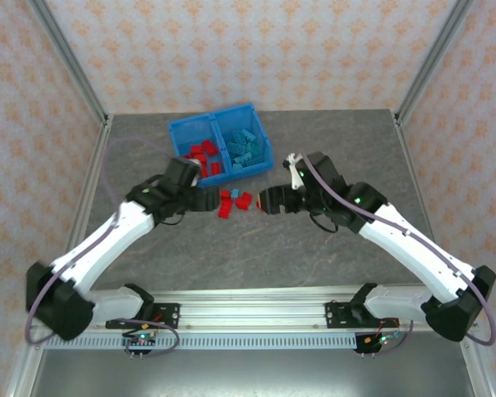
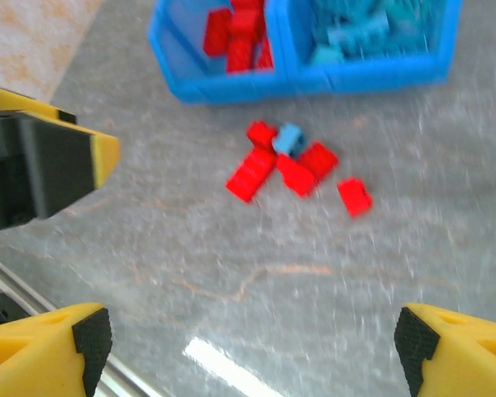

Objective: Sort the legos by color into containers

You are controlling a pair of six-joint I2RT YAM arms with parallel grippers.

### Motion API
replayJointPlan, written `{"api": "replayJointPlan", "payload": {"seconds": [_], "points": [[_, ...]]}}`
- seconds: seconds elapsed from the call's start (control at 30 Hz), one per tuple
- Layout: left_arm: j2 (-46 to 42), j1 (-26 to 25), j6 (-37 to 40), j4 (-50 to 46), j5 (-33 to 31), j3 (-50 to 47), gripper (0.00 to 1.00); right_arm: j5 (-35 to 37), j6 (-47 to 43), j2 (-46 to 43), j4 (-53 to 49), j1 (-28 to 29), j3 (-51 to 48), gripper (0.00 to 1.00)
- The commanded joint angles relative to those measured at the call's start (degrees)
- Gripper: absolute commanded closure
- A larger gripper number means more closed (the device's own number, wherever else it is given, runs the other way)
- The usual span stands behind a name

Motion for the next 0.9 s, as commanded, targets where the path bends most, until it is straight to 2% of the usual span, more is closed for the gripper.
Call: {"api": "replayJointPlan", "payload": {"seconds": [0.0,0.1,0.2,0.4,0.43,0.47,0.57,0.6,0.63,0.7,0.77,0.87], "points": [[9.07,-2.94,-2.26,0.09,0.91,2.51,0.14,1.27,4.9,-3.21,-0.95,0.39,-4.58,0.1],[18.19,-3.39,-0.66,2.72,2.99,4.58,0.18,1.49,6.23,-5.02,-0.97,0.39,-6.6,0.1],[24.32,-3.45,0.52,5.61,0.67,5.79,0.21,1.78,6.22,-5.85,-1.56,0.39,-7.12,0.1],[30.72,-3.44,2.14,10.58,-0.86,6.77,0.3,2.42,5.46,-6.21,-3.17,0.39,-7.23,0.09],[31.43,-3.42,2.13,10.85,-0.48,6.99,0.34,2.4,5.43,-6.21,-3.11,0.39,-7.32,0.1],[32.15,-3.47,2.01,10.9,-0.19,7.39,0.44,2.37,5.49,-6.22,-3.07,0.39,-7.47,0.09],[33.27,-3.63,1.39,10.86,-0.05,7.45,0.49,1.73,5.91,-6.21,-3.05,0.39,-7.78,0.09],[33.44,-3.68,1.28,11.07,0.09,7.2,0.57,1.48,5.93,-6.21,-3.22,0.38,-7.84,0.09],[33.55,-3.69,1.31,11.18,0.38,6.95,0.6,1.24,5.97,-6.21,-3.31,0.39,-7.82,0.09],[34.07,-3.78,1.43,10.68,0.92,6.94,0.61,1.01,6.18,-6.27,-3.67,0.39,-7.91,0.09],[34.15,-4.05,1.84,10.17,1.39,6.92,0.7,1.02,6.28,-6.46,-3.77,0.39,-8.04,0.09],[32.81,-4.96,2.29,8.98,0.52,6.42,0.71,0.99,6.79,-6.73,-3.6,0.39,-8.34,0.09]]}}
